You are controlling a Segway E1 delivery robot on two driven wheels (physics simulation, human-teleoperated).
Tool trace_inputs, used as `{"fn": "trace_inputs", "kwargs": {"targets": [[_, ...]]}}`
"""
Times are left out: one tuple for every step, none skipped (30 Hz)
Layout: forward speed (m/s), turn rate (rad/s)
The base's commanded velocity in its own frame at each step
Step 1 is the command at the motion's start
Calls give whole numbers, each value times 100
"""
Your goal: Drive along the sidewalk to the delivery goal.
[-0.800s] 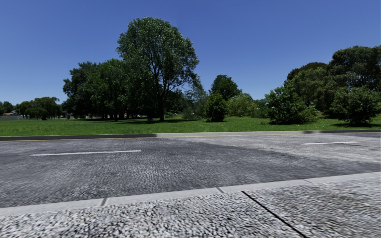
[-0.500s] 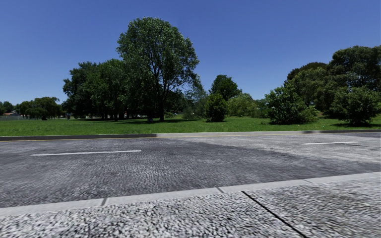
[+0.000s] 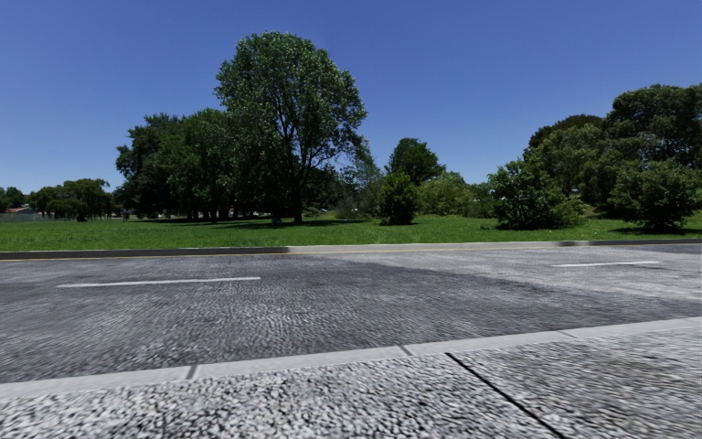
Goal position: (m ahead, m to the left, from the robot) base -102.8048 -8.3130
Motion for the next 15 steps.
{"fn": "trace_inputs", "kwargs": {"targets": [[0,0],[0,0],[0,0],[0,0],[0,0],[0,0],[0,43],[0,43],[0,60],[12,71],[23,77],[23,77],[27,80],[29,84],[29,84]]}}
